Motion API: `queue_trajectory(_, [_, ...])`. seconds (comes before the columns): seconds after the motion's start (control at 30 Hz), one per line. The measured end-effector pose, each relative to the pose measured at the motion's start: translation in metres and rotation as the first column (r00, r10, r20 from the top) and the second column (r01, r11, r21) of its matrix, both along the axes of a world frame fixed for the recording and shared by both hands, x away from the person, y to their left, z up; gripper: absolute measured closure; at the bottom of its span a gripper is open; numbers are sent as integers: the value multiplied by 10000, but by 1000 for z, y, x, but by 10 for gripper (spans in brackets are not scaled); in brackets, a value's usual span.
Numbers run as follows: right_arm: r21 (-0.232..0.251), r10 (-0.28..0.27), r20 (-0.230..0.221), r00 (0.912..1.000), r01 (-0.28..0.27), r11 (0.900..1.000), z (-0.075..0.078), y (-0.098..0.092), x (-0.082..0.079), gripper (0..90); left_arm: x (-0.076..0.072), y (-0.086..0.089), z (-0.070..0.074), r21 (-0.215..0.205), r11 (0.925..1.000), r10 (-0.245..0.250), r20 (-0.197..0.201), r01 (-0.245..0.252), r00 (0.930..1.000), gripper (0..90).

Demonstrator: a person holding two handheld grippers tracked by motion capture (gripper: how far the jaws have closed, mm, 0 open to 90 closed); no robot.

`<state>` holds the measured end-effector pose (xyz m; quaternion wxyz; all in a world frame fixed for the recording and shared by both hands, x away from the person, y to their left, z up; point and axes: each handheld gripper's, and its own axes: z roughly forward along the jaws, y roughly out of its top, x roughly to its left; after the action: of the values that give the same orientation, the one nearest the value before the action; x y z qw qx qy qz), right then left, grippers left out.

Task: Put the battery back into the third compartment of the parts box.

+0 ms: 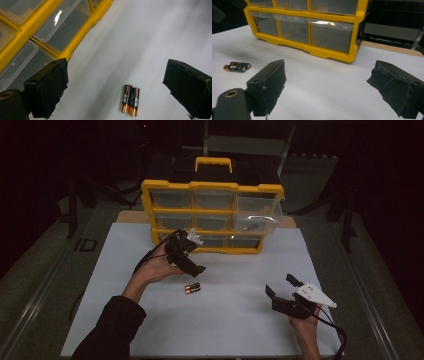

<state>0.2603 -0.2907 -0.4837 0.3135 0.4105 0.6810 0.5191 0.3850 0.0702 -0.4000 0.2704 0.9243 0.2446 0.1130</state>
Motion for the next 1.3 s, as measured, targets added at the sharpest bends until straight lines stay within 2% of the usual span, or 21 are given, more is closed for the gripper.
queue_trajectory(0.1, [-7,18,-5,10000,-18,10000,0,0,0,115,0,-1,-1,45,10000,-19,-29,19,10000,63])
queue_trajectory(0.13, [-8,32,-20,10000,-32,10000,0,0,0,115,-1,-3,-7,242,9996,-107,-110,110,9999,63])
queue_trajectory(0.57, [1,55,-86,9999,-55,10000,-1,1,0,115,-2,-9,-29,1085,9934,-295,-615,361,9977,66])
queue_trajectory(0.7, [-8,58,-90,9999,-58,10000,-1,1,0,115,-2,-9,-31,1152,9925,-326,-737,410,9968,70])
queue_trajectory(0.8, [-1,67,-94,9999,-67,10000,-1,1,1,115,-2,-10,-37,1422,9883,-414,-949,547,9946,81])
queue_trajectory(0.9, [-8,69,-97,9999,-69,10000,-1,1,1,115,-2,-10,-38,1452,9877,-434,-987,575,9942,98])
queue_trajectory(0.97, [1,67,-92,9999,-67,10000,-1,1,1,115,-2,-12,-44,1699,9830,-509,-1150,701,9921,124])
queue_trajectory(1.17, [-2,68,-102,9999,-68,10000,-1,1,1,115,-2,-13,-52,1937,9773,-582,-1429,856,9880,161])
queue_trajectory(1.3, [-6,59,-98,9999,-59,10000,-1,1,1,115,-3,-13,-58,2118,9718,-712,-1562,1038,9852,231])
